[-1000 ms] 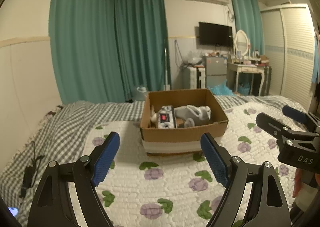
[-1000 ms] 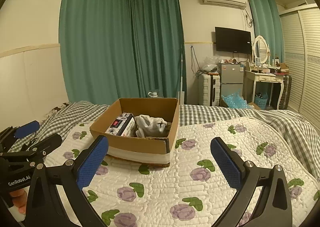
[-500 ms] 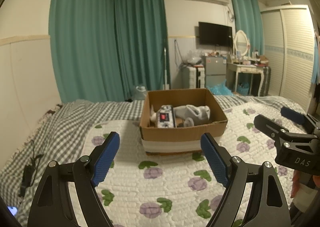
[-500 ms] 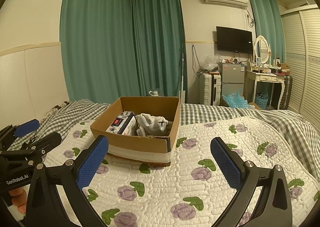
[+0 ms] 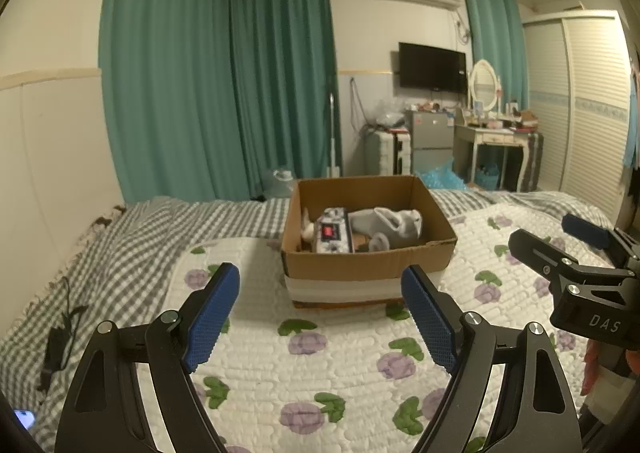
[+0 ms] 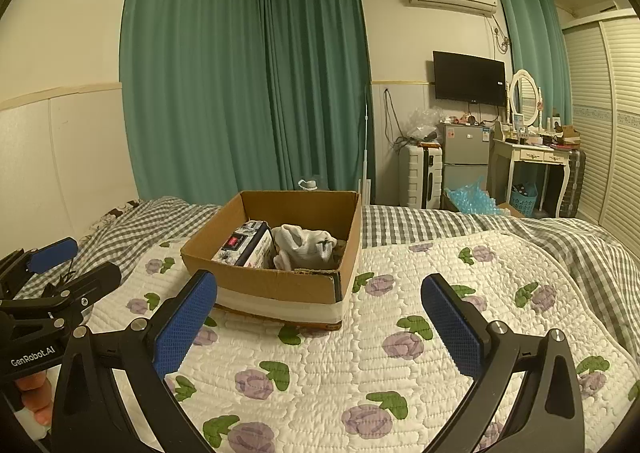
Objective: Organize soft objects
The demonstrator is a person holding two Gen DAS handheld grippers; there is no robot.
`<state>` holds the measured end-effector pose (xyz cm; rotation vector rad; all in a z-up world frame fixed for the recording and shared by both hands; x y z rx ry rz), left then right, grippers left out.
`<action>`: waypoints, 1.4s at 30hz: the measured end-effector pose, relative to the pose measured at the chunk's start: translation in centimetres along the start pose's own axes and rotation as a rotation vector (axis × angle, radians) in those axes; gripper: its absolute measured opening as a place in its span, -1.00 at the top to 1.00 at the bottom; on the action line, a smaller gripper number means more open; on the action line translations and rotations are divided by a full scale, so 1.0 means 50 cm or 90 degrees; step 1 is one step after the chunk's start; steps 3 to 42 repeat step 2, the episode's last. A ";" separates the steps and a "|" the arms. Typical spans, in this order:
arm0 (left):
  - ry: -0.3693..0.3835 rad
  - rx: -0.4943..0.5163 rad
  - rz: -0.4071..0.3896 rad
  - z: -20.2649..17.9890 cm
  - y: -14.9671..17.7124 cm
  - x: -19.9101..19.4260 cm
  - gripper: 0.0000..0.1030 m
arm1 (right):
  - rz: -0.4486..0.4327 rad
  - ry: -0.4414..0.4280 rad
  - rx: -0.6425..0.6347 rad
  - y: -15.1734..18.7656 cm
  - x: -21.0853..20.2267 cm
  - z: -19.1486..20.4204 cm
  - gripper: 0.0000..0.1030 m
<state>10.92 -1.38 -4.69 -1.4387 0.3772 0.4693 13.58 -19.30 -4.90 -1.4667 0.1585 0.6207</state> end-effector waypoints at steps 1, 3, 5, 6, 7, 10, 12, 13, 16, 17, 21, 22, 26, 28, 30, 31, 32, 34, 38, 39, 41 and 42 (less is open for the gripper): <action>0.001 0.001 0.000 -0.002 0.000 0.001 -0.64 | 0.000 0.000 0.000 0.000 0.000 0.000 -0.99; 0.001 0.001 0.000 0.000 0.001 0.000 -0.64 | -0.001 0.000 0.000 0.001 0.000 0.000 -0.99; 0.001 0.001 0.000 0.000 0.001 0.000 -0.64 | -0.001 0.000 0.000 0.001 0.000 0.000 -0.99; 0.001 0.001 0.000 0.000 0.001 0.000 -0.64 | -0.001 0.000 0.000 0.001 0.000 0.000 -0.99; 0.001 0.001 0.000 0.000 0.001 0.000 -0.64 | -0.001 0.000 0.000 0.001 0.000 0.000 -0.99; 0.001 0.001 0.000 0.000 0.001 0.000 -0.64 | -0.001 0.000 0.000 0.001 0.000 0.000 -0.99; 0.001 0.001 0.000 0.000 0.001 0.000 -0.64 | -0.001 0.000 0.000 0.001 0.000 0.000 -0.99; 0.001 0.001 0.000 0.000 0.001 0.000 -0.64 | -0.001 0.000 0.000 0.001 0.000 0.000 -0.99; 0.001 0.001 0.000 0.000 0.001 0.000 -0.64 | -0.001 0.000 0.000 0.001 0.000 0.000 -0.99; 0.001 0.001 0.000 0.000 0.001 0.000 -0.64 | -0.001 0.000 0.000 0.001 0.000 0.000 -0.99; 0.001 0.001 0.000 0.000 0.001 0.000 -0.64 | -0.001 0.000 0.000 0.001 0.000 0.000 -0.99; 0.001 0.001 0.000 0.000 0.001 0.000 -0.64 | -0.001 0.000 0.000 0.001 0.000 0.000 -0.99; 0.001 0.001 0.000 0.000 0.001 0.000 -0.64 | -0.001 0.000 0.000 0.001 0.000 0.000 -0.99; 0.001 0.001 0.000 0.000 0.001 0.000 -0.64 | -0.001 0.000 0.000 0.001 0.000 0.000 -0.99; 0.001 0.001 0.000 0.000 0.001 0.000 -0.64 | -0.001 0.000 0.000 0.001 0.000 0.000 -0.99; 0.001 0.001 0.000 0.000 0.001 0.000 -0.64 | -0.001 0.000 0.000 0.001 0.000 0.000 -0.99; 0.001 0.001 0.000 0.000 0.001 0.000 -0.64 | -0.001 0.000 0.000 0.001 0.000 0.000 -0.99; 0.001 0.001 0.000 0.000 0.001 0.000 -0.64 | -0.001 0.000 0.000 0.001 0.000 0.000 -0.99; 0.001 0.001 0.000 0.000 0.001 0.000 -0.64 | -0.001 0.000 0.000 0.001 0.000 0.000 -0.99; 0.001 0.001 0.000 0.000 0.001 0.000 -0.64 | -0.001 0.000 0.000 0.001 0.000 0.000 -0.99; 0.001 0.001 0.000 0.000 0.001 0.000 -0.64 | -0.001 0.000 0.000 0.001 0.000 0.000 -0.99; 0.001 0.001 0.000 0.000 0.001 0.000 -0.64 | -0.001 0.000 0.000 0.001 0.000 0.000 -0.99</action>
Point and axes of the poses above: each gripper's, at about its wrist camera, not at the fingertips, and x roughly the way its jaws point, z to its left, y to its underside, the point moved 5 cm from there along x, roughly the way its jaws point, and after that the axes turned 10 degrees about z, right-handed, at the moved point
